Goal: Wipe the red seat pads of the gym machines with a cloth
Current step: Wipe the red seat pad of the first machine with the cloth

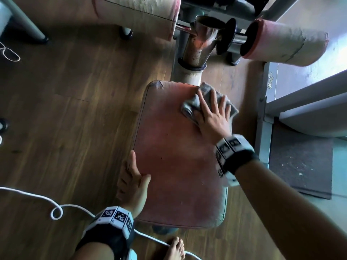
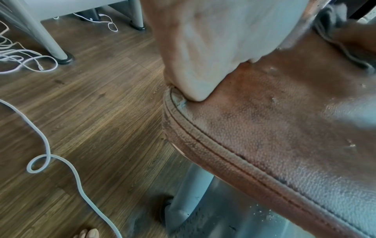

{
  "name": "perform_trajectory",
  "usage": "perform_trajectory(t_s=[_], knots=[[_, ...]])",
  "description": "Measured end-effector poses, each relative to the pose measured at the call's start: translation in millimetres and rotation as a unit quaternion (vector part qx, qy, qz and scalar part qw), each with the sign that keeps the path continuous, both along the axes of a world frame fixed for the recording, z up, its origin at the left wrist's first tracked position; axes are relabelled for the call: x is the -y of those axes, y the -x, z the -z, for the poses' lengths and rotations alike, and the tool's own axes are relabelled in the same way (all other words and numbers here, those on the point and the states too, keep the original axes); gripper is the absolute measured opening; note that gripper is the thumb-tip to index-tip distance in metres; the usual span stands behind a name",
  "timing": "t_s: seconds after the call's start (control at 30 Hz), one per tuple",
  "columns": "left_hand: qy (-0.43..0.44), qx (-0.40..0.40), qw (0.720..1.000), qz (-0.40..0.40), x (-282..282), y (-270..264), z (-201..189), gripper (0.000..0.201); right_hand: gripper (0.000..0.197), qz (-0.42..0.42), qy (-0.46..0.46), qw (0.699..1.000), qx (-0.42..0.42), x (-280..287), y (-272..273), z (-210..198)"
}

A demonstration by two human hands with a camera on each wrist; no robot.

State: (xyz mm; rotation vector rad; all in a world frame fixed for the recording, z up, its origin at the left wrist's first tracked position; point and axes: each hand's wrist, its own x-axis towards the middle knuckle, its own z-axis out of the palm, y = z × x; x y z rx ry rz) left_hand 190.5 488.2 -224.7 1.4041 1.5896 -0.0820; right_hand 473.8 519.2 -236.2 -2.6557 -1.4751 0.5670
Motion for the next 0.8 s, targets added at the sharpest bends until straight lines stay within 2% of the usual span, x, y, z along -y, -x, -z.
perform_trajectory(t_s=[0.07,0.17,0.23,0.33,0.43,0.53,0.6,0.7,0.8], knots=[[-0.012,-0.017,1.0,0.013,1,0,1,0.077,0.058,-0.036,-0.012,0.999,0.005,-34,14,0],[-0.028,-0.028,0.999,0.025,1,1,4,0.075,0.059,-0.176,-0.016,0.984,0.022,-53,63,1],[-0.025,-0.031,0.999,0.021,2,0,6,0.073,0.058,-0.268,-0.035,0.962,0.036,-39,97,3],[-0.001,-0.028,1.0,0.01,1,-1,4,0.081,0.057,-0.31,-0.053,0.948,0.048,-2,108,6],[0.002,-0.005,1.0,0.003,0,1,4,0.082,0.059,-0.29,-0.044,0.954,0.056,17,73,4],[-0.011,-0.009,1.0,0.012,0,2,3,0.078,0.06,-0.25,-0.024,0.966,0.069,3,33,1],[-0.005,-0.01,1.0,0.012,0,1,-1,0.076,0.059,-0.187,-0.02,0.98,0.059,-16,19,1],[-0.021,0.002,0.999,0.036,0,2,-5,0.076,0.057,-0.075,-0.02,0.997,0.019,-40,23,4],[0.004,0.001,1.0,0.021,1,2,-4,0.071,0.058,-0.026,-0.021,0.999,0.001,-46,40,3]])
